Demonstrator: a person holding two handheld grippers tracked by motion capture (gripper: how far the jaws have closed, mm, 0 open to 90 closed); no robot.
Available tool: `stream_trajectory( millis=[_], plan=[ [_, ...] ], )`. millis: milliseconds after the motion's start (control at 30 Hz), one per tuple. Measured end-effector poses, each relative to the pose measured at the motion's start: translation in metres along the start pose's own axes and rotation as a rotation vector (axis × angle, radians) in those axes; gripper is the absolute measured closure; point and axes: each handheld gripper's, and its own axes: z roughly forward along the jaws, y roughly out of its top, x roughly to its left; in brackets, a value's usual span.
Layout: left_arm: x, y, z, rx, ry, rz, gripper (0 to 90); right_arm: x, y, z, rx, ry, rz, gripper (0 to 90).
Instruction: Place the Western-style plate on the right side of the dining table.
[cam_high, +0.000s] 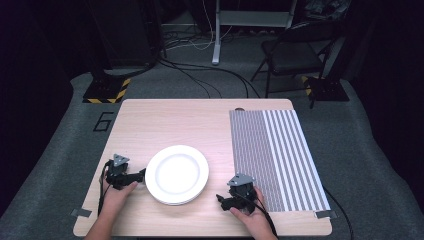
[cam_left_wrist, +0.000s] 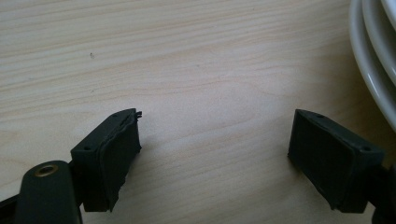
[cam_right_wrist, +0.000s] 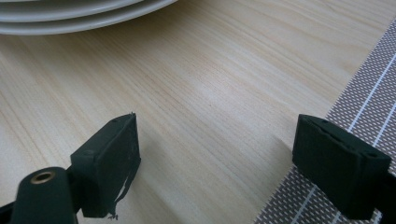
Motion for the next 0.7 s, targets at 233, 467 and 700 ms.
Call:
stream_trajectory(
  millis=[233,467,700],
  plan=[
    [0.0001,0.0004,0.0002,0.007,-0.005,0.006,14.8,-0.0001,0.0,0.0,0.0,0.001,-0.002,14.1],
    [-0.0002,0.0003,0.0007,0.003,-0.004,0.007,14.1,0.0,0.0,0.0,0.001,0.001,-0.001,14.0],
    [0.0,0.0005,0.0004,0.007,-0.007,0.007,14.3,-0.0001,0.0001,0.0001,0.0,0.001,-0.003,13.9]
  ],
)
